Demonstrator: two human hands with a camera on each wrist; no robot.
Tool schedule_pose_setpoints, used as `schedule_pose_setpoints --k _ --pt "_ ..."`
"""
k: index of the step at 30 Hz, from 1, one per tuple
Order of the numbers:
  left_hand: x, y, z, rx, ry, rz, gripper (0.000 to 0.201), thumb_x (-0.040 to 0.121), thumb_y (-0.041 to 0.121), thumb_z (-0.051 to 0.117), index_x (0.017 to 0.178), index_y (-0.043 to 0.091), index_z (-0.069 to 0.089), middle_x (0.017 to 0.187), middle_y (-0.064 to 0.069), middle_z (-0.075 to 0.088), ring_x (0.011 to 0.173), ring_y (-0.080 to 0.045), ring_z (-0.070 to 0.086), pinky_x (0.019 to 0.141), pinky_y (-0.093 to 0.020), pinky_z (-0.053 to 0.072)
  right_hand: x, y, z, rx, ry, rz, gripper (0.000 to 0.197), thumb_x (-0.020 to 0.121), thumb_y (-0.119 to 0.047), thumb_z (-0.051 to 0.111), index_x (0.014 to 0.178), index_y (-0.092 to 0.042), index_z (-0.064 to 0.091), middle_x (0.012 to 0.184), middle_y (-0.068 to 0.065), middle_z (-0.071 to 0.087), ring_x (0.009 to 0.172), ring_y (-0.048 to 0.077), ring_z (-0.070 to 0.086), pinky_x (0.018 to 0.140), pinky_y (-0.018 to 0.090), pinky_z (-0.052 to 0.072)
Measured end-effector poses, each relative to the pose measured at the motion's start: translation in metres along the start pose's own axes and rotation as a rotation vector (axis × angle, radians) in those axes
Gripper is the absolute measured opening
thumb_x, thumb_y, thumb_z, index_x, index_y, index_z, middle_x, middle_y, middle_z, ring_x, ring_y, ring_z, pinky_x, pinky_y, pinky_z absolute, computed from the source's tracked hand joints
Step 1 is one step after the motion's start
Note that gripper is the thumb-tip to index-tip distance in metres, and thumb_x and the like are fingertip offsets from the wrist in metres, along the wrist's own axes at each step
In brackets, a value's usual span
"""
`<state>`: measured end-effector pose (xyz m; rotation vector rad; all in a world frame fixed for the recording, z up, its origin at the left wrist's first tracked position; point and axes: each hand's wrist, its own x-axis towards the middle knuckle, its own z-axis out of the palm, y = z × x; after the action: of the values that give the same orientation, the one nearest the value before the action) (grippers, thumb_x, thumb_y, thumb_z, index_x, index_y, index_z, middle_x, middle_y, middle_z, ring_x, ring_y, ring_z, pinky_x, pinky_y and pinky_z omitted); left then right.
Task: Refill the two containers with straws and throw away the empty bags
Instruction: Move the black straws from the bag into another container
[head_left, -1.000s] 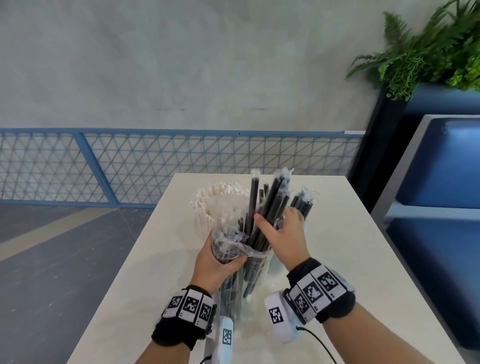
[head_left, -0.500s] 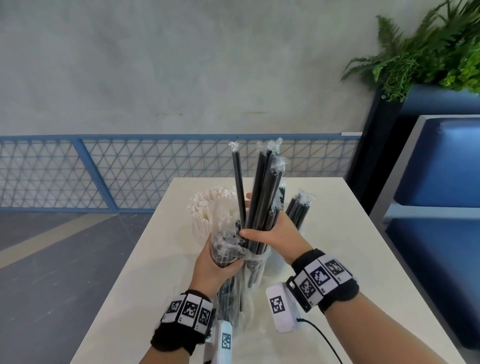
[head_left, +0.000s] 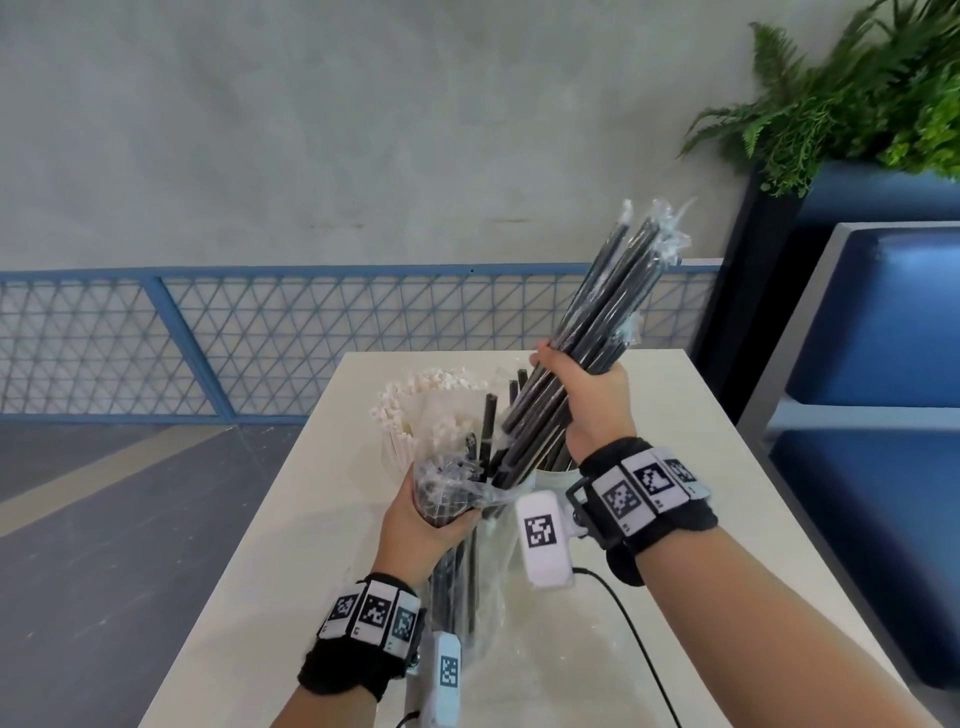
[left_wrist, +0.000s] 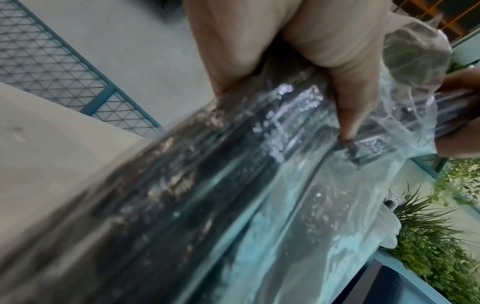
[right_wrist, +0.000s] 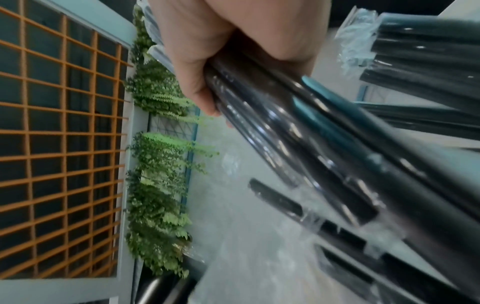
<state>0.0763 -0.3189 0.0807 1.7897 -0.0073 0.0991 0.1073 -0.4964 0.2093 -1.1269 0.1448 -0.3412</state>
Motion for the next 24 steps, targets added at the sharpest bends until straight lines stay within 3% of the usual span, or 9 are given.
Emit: schedule_pose_setpoints --k 3,9,13,15,19,21,24 --pt "0.001 -0.002 0.0 0.013 0.023 -0.01 0.075 0.061 0.02 0.086 0.127 0.018 0.05 0.114 0.003 0.065 0.107 -0.012 0.061 0.096 -0.03 0.047 0.009 -0.011 -0.007 0.113 0.054 0.02 0.014 0.08 -0.002 0.065 0.092 -0.002 0.058 0.071 0.007 0.061 0.055 0.015 0.06 0.051 0.025 0.052" --pt "0.0 -0.002 0.0 0.004 0.044 -0.022 0.068 0.062 0.012 0.084 0.122 0.019 0.053 0.111 0.002 0.066 0.104 -0.014 0.062 0.098 -0.036 0.048 0.022 -0.014 -0.024 0.204 0.122 0.113 0.008 0.082 -0.005 0.064 0.075 -0.006 0.06 0.07 0.008 0.062 0.058 0.017 0.059 0.053 0.025 0.055" --pt "0.0 -0.001 -0.001 -0.017 0.046 -0.017 0.069 0.063 0.01 0.084 0.124 0.017 0.052 0.113 0.0 0.066 0.106 -0.016 0.062 0.098 -0.036 0.048 0.029 -0.019 -0.034 0.206 0.152 0.119 0.008 0.082 -0.01 0.065 0.086 -0.003 0.061 0.073 0.006 0.063 0.059 0.014 0.061 0.053 0.024 0.054" --pt "-0.001 0.001 -0.001 -0.037 0.052 -0.019 0.066 0.065 0.007 0.082 0.123 0.016 0.052 0.11 0.0 0.066 0.105 -0.017 0.062 0.097 -0.035 0.048 0.036 -0.029 -0.04 0.14 0.195 0.086 0.009 0.082 -0.013 0.066 0.081 -0.005 0.061 0.071 0.004 0.063 0.058 0.013 0.062 0.051 0.023 0.053" --pt "-0.003 0.005 -0.001 -0.045 0.05 -0.023 0.064 0.066 0.005 0.081 0.122 0.015 0.053 0.106 0.002 0.066 0.103 -0.017 0.062 0.095 -0.033 0.048 0.049 -0.052 -0.043 0.133 0.26 -0.123 0.014 0.076 -0.007 0.069 0.085 -0.007 0.058 0.077 0.008 0.061 0.066 0.018 0.061 0.061 0.028 0.054" --pt "-0.004 0.006 -0.001 -0.039 0.049 -0.022 0.063 0.067 0.004 0.08 0.122 0.015 0.052 0.104 0.003 0.065 0.101 -0.017 0.062 0.094 -0.032 0.047 0.052 -0.053 -0.038 0.027 0.263 -0.224 0.021 0.074 -0.007 0.07 0.092 -0.007 0.059 0.079 0.004 0.062 0.071 0.017 0.06 0.067 0.03 0.054" --pt "-0.003 0.006 -0.001 -0.022 0.047 -0.014 0.063 0.067 0.006 0.08 0.122 0.016 0.051 0.105 0.002 0.065 0.102 -0.017 0.061 0.096 -0.034 0.047 0.046 -0.034 -0.03 -0.183 0.198 -0.249 0.032 0.074 -0.011 0.073 0.102 -0.006 0.059 0.086 0.001 0.065 0.079 0.016 0.064 0.077 0.034 0.056"
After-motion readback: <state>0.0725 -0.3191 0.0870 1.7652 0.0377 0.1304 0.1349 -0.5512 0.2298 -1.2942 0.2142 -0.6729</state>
